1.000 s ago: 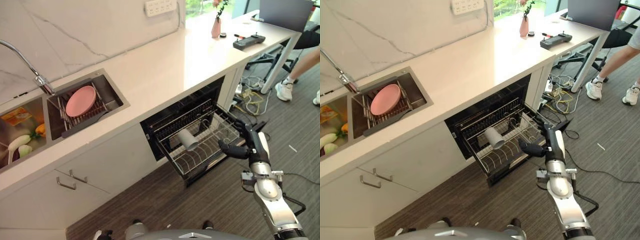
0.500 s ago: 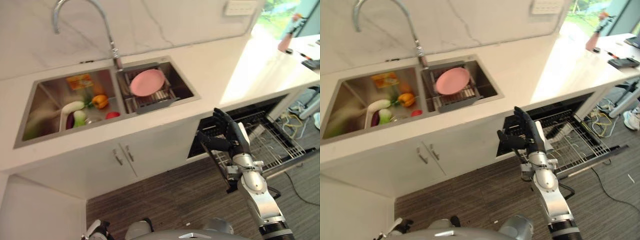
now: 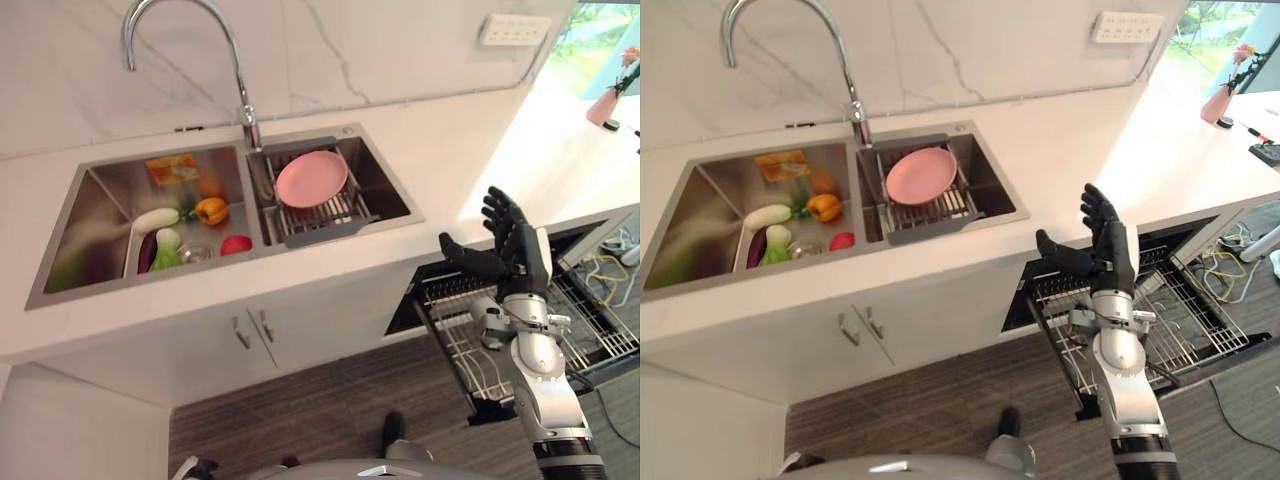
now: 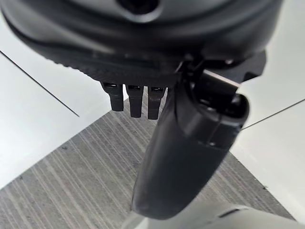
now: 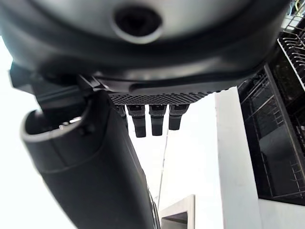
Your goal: Place the dishes in the dishwasher.
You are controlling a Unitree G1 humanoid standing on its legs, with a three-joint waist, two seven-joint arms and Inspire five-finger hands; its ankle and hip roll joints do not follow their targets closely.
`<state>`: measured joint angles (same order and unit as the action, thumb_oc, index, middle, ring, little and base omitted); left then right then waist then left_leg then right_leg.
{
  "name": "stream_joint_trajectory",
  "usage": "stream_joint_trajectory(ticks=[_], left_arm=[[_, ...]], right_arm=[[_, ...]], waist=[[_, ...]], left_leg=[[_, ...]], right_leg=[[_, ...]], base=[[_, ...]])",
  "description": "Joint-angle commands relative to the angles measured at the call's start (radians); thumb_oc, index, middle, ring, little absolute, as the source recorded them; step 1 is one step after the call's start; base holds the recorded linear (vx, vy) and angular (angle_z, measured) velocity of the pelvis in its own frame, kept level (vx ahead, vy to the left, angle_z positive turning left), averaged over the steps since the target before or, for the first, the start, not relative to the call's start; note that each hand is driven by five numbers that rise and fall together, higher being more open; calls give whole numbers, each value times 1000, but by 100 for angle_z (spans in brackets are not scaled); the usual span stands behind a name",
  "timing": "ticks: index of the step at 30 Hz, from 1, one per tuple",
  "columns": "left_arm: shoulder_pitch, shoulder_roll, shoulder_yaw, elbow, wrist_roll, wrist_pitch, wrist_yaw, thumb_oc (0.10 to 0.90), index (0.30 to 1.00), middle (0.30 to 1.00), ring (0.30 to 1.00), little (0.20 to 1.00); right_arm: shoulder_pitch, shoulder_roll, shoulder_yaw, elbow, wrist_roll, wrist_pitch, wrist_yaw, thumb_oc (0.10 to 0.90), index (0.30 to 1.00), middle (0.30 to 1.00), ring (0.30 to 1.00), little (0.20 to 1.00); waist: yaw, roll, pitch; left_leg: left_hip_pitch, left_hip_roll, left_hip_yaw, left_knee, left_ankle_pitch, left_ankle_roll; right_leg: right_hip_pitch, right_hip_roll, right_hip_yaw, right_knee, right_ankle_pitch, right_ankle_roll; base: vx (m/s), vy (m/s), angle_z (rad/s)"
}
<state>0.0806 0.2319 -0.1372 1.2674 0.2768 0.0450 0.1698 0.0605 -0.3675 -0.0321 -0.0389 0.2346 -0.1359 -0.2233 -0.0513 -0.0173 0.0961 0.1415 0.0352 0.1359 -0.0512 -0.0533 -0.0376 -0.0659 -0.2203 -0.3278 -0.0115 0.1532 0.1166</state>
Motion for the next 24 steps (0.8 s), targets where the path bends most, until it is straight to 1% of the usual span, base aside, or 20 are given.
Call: stream_joint_trajectory(ticks=[1, 4, 5, 7, 8, 9, 10, 11, 12, 13, 14, 15, 16, 17, 18, 19, 21, 22, 23, 24], left_arm=[[-19, 34, 23, 1, -38, -3, 6, 800, 900, 900, 900, 900], [-4, 29, 33, 2, -66, 2, 9, 800, 900, 900, 900, 900], [-6, 27, 40, 8, -79, 1, 14, 800, 900, 900, 900, 900], [-18, 24, 48, 10, -100, -1, 28, 800, 900, 900, 900, 900], [-19, 24, 48, 10, -100, -1, 28, 800, 900, 900, 900, 900], [-21, 23, 49, -5, -102, -6, 44, 800, 900, 900, 900, 900], [-20, 23, 48, -6, -102, -5, 44, 800, 900, 900, 900, 900], [-7, 16, 43, -11, -92, -12, 43, 800, 900, 900, 900, 900], [3, 14, 36, -7, -89, -17, 45, 800, 900, 900, 900, 900], [8, 10, 35, -5, -95, -17, 44, 800, 900, 900, 900, 900], [10, 10, 44, 13, -97, -16, 42, 800, 900, 900, 900, 900], [11, 13, 52, 23, -100, -13, 43, 800, 900, 900, 900, 900], [10, 13, 52, 23, -100, -13, 43, 800, 900, 900, 900, 900], [20, 5, 80, 39, -134, -13, 40, 800, 900, 900, 900, 900], [22, 3, 89, 46, -136, -9, 33, 800, 900, 900, 900, 900], [22, 3, 89, 46, -136, -9, 33, 800, 900, 900, 900, 900], [26, 5, 92, 38, -129, -10, 30, 800, 900, 900, 900, 900], [26, 5, 92, 38, -129, -10, 30, 800, 900, 900, 900, 900], [23, 11, 103, 34, -129, -4, 26, 800, 900, 900, 900, 900], [20, 14, 110, 35, -136, -1, 25, 800, 900, 900, 900, 900]], right_arm=[[-92, -63, -11, -117, 61, -87, 62, 800, 900, 900, 900, 900], [-82, -76, 15, -123, 88, -80, 91, 800, 900, 900, 900, 900], [-81, -81, 21, -123, 98, -82, 91, 800, 900, 900, 900, 900], [-72, -96, 14, -138, 102, -85, 87, 800, 900, 900, 900, 900], [-73, -96, 14, -138, 102, -85, 87, 800, 900, 900, 900, 900], [-62, -109, -3, -131, 90, -85, 73, 800, 900, 900, 900, 900], [-61, -109, -3, -132, 90, -84, 72, 800, 900, 900, 900, 900], [-56, -112, -17, -130, 89, -88, 63, 800, 900, 900, 900, 900], [-56, -110, -26, -128, 90, -96, 53, 800, 900, 900, 900, 900], [-56, -106, -32, -116, 83, -98, 40, 800, 900, 900, 900, 900], [-56, -102, -35, -111, 75, -94, 40, 800, 900, 900, 900, 900], [-54, -100, -42, -105, 60, -94, 33, 800, 900, 900, 900, 900], [-55, -99, -42, -105, 58, -94, 32, 800, 900, 900, 900, 900], [-56, -94, -40, -88, 41, -89, 35, 800, 900, 900, 900, 900], [-47, -83, -45, -92, 36, -85, 42, 800, 900, 900, 900, 900], [-47, -83, -45, -93, 36, -85, 42, 800, 900, 900, 900, 900], [-43, -60, -42, -85, 24, -80, 45, 800, 900, 900, 900, 900], [-43, -60, -42, -85, 24, -80, 45, 800, 900, 900, 900, 900], [-41, -47, -31, -78, 22, -69, 64, 800, 900, 900, 900, 900], [-43, -42, -24, -71, 11, -63, 71, 800, 900, 900, 900, 900]], waist=[[16, 5, -13], [17, 15, -15], [21, 11, -9], [29, -2, 14], [26, -5, 11], [30, -18, 26], [31, -13, 29], [41, -13, 28], [47, -12, 26], [56, -8, 27], [56, -1, 21], [53, 6, 16], [52, 6, 21], [55, 23, 12], [52, 27, 3], [52, 26, 3], [58, 29, -12], [58, 29, -12], [65, 29, -9], [67, 30, -6]], left_leg=[[-7, 73, 3, 121, -102, -25], [-20, 110, -9, 201, -75, -54], [-54, 120, -18, 289, -54, -65], [-157, 118, -52, 475, -7, -83], [-164, 115, -55, 476, -4, -82], [-229, 128, -28, 522, 25, -88], [-228, 134, -30, 529, 18, -90], [-230, 142, 16, 400, -13, -74], [-254, 151, 27, 319, -3, -70], [-275, 153, 36, 247, 35, -72], [-249, 158, 66, 169, 45, -75], [-244, 171, 78, 159, 60, -87], [-247, 172, 85, 156, 77, -83], [-217, 146, 61, 116, 63, -72], [-204, 134, 64, 86, 62, -67], [-202, 133, 64, 84, 64, -67], [-155, 101, 89, 34, 57, -46], [-155, 101, 89, 34, 57, -46], [-132, 76, 92, 15, 47, -20], [-123, 68, 91, 12, 39, -7]], right_leg=[[-32, 4, 11, 52, -91, 46], [-14, 55, 23, 65, -145, 12], [-1, 66, 29, 65, -161, -1], [27, 68, 25, 57, -179, -24], [23, 64, 22, 56, -177, -24], [52, 56, -4, 39, -195, -37], [56, 61, -5, 39, -198, -38], [84, 55, -18, 15, -205, -23], [96, 49, -27, 9, -207, -16], [113, 46, -31, 0, -207, -8], [115, 46, -38, 3, -206, 2], [129, 48, -45, -1, -221, 10], [125, 47, -55, 0, -211, 4], [107, 41, -47, 17, -204, 13], [104, 32, -53, 23, -197, 17], [104, 31, -53, 23, -197, 18], [99, -1, -65, 57, -188, 32], [99, -1, -65, 57, -188, 32], [81, -31, -65, 134, -197, 37], [69, -49, -68, 185, -201, 43]], base=[[246, -234, -4], [191, -235, -3], [109, -216, 2], [38, -164, -1], [26, -128, 7], [23, -69, 8], [107, -31, 39], [118, 79, 47], [146, 122, 54], [115, 125, 29], [152, 115, 33], [63, 76, 26], [76, 183, 17], [25, 223, -5], [82, 223, -12], [66, 170, -13], [74, 191, -4], [53, 237, 4], [32, 240, -1], [53, 376, 0]])
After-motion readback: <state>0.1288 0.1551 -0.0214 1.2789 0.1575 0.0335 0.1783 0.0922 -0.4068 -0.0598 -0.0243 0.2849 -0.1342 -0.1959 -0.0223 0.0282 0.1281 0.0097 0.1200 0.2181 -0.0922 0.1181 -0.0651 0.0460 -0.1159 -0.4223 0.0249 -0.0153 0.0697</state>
